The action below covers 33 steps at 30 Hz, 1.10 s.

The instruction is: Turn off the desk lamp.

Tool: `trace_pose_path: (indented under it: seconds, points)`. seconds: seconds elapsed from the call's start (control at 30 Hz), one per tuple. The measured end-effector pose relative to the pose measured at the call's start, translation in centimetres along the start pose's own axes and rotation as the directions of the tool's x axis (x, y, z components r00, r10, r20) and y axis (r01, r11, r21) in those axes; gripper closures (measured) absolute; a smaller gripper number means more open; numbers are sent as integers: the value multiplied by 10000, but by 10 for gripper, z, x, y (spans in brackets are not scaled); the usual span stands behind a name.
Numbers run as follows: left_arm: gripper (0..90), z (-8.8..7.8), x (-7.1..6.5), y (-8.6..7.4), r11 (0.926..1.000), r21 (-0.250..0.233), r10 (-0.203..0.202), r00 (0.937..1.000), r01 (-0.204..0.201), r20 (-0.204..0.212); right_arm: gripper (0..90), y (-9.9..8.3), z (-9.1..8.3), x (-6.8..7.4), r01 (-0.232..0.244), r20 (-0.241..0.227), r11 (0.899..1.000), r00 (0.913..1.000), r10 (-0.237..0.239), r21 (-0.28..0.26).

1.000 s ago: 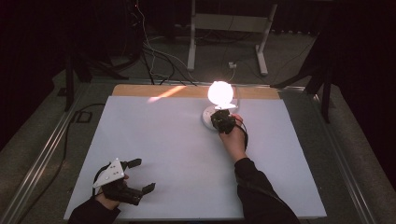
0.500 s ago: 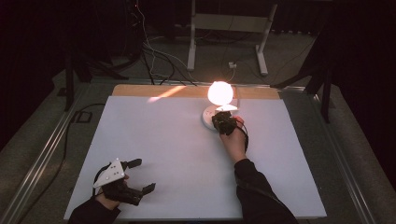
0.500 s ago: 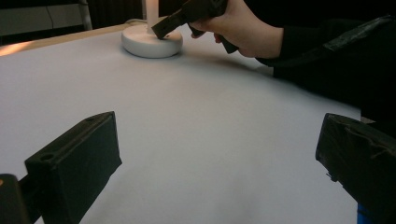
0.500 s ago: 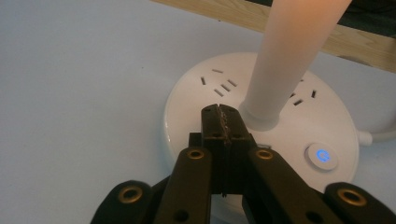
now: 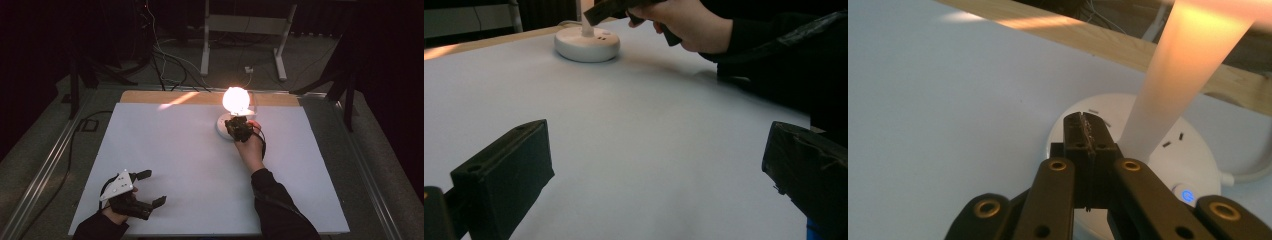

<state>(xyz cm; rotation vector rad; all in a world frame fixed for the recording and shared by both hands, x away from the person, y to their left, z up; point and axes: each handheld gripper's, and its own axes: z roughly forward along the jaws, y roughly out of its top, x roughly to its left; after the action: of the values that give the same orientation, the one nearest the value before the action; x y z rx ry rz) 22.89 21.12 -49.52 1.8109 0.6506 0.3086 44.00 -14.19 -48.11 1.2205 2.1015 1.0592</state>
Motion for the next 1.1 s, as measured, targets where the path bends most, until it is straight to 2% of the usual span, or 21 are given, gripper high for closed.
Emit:
trace_pose_path:
  seconds: [0.13,0.2,0.6,0.97,1.1]
  points:
    - [5,0,0,0,10000,17,-5,10000,5,11,899,4,-4,1,155,86,9998,9998,-154,-113]
    - [5,0,0,0,10000,21,8,10000,-8,14,899,4,-5,0,36,70,10000,10000,-35,-93]
    - [5,0,0,0,10000,46,17,10000,-17,9,899,-13,9,-1,-16,175,9991,9998,8,428]
    - [5,0,0,0,10000,32,-3,10000,3,-2,899,-18,15,-1,-41,207,9983,9998,29,588]
    - [5,1,0,0,10000,68,-11,10000,11,18,899,-18,15,-1,112,265,9981,9996,-128,598]
